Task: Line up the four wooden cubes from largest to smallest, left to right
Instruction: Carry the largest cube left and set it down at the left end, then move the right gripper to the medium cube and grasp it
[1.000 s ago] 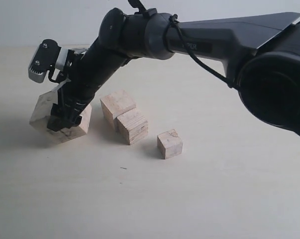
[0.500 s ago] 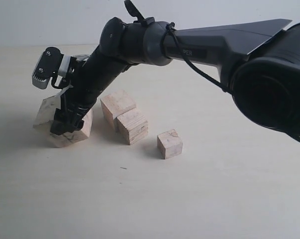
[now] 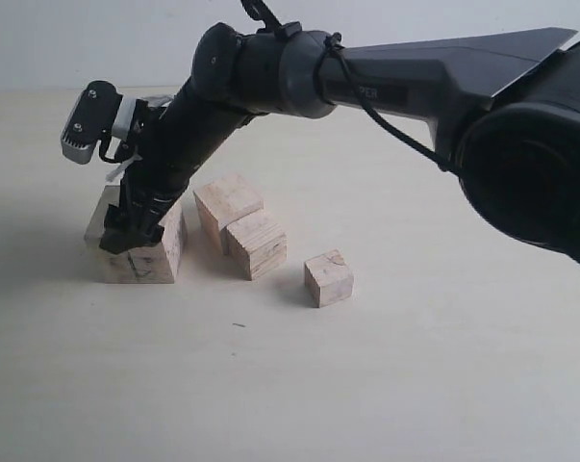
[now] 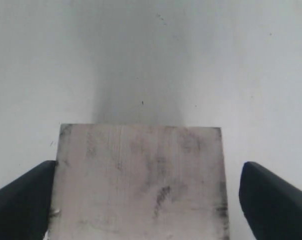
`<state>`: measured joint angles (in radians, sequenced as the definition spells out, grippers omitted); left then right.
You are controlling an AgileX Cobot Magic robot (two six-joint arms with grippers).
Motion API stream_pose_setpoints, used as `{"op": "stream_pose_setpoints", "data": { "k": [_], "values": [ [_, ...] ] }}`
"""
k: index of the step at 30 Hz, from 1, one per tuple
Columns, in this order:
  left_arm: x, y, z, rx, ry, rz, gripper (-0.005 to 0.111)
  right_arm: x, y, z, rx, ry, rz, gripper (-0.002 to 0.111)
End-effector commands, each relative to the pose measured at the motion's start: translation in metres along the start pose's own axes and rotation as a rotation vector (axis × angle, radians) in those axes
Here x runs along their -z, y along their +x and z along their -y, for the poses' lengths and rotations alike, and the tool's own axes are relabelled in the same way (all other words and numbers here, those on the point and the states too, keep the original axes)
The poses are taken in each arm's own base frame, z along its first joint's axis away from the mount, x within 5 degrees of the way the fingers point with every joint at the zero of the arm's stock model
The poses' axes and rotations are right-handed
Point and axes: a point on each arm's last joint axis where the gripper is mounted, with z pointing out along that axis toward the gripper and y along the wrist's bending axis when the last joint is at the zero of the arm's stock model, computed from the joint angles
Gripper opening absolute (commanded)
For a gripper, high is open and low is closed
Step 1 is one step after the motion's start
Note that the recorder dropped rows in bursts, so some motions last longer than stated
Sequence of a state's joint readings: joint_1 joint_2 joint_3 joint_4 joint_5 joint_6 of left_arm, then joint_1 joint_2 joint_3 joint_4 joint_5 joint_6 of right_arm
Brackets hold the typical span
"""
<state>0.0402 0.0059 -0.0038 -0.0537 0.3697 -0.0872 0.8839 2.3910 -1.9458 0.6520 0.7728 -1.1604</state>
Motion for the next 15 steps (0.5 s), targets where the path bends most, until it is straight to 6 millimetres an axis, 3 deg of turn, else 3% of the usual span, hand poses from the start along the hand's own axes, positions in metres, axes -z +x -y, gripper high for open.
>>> {"op": "stream_pose_setpoints", "data": {
  "k": [1,10,15],
  "values": [
    [0.0,0.001,0.0,-0.005,0.006,0.006,0.0,0.034,-0.025,0.0,0.019,0.054,0.052,0.091],
    [0.0,0.001,0.0,-0.005,0.006,0.006,0.0,0.053,-0.031,-0.003,0.056,0.058,0.013,0.089],
    [0.0,0.001,0.0,-0.005,0.006,0.006,0.0,0.069,-0.027,0.007,-0.035,0.206,-0.097,0.076]
  ]
}}
